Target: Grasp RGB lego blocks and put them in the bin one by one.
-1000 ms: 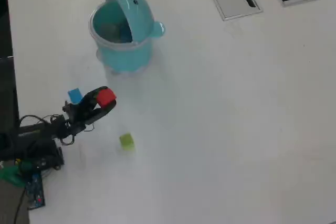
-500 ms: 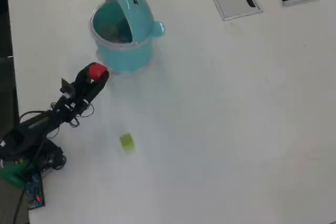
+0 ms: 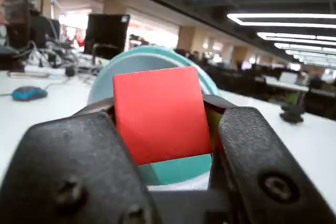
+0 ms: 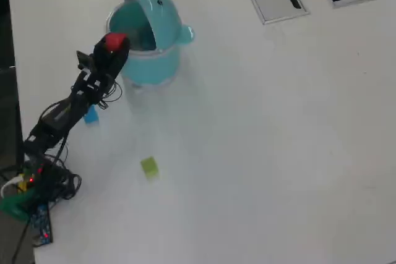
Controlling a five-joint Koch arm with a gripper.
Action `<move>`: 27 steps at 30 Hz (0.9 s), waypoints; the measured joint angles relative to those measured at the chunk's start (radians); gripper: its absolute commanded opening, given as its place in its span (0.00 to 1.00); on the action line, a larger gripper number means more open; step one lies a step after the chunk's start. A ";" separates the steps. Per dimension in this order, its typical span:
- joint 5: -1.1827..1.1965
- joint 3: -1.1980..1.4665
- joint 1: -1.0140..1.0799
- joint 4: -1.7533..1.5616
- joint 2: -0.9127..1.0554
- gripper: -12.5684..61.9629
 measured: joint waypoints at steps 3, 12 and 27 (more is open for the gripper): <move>-0.017 -0.081 -0.017 0.072 -0.054 0.19; -0.023 -0.360 -0.058 0.167 -0.291 0.24; -0.003 -0.767 -0.067 0.492 -0.522 0.62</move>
